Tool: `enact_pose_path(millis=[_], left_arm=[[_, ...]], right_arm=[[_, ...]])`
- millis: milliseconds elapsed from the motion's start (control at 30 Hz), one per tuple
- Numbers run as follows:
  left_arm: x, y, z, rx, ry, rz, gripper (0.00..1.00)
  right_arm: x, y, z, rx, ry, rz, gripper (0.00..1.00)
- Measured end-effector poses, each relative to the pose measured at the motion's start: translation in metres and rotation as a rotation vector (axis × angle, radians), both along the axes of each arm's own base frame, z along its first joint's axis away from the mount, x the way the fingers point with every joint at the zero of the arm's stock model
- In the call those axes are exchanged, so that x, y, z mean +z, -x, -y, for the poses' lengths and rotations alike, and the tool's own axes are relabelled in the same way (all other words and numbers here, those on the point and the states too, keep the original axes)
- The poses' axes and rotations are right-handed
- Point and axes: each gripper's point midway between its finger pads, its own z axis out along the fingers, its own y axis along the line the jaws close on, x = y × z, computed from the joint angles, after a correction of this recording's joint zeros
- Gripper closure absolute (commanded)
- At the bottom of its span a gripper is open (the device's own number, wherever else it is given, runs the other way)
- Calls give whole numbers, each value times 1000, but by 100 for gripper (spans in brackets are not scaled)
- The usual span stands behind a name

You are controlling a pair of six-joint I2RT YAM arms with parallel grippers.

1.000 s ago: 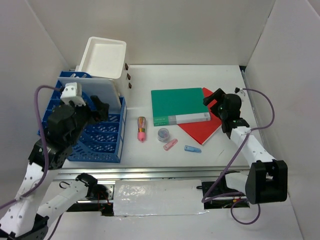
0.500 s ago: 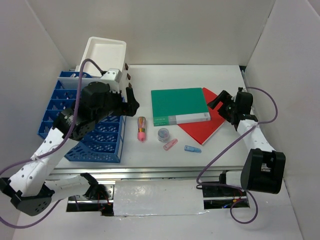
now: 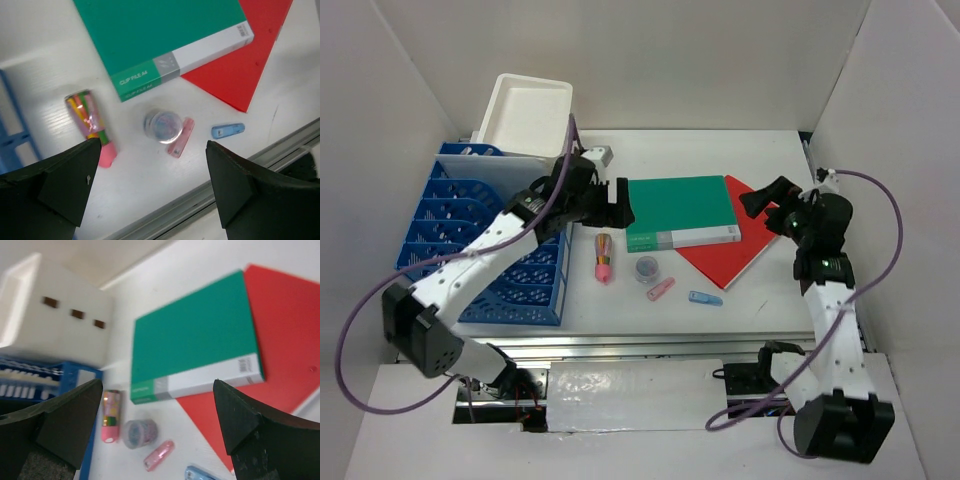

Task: Organize the desk

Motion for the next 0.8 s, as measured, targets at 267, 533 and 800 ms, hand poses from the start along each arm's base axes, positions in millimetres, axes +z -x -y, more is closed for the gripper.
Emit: enact_pose_path(millis=[267, 533, 800], left_arm=[[-43, -101, 41, -9, 88, -104, 1], [-106, -133, 25, 71, 64, -203, 1], [-180, -132, 21, 103, 12, -346, 3]], right_arm=[[79, 54, -33, 139, -31, 259, 0], [105, 92, -53, 233, -32, 363, 0], [113, 105, -71, 333, -82, 377, 0]])
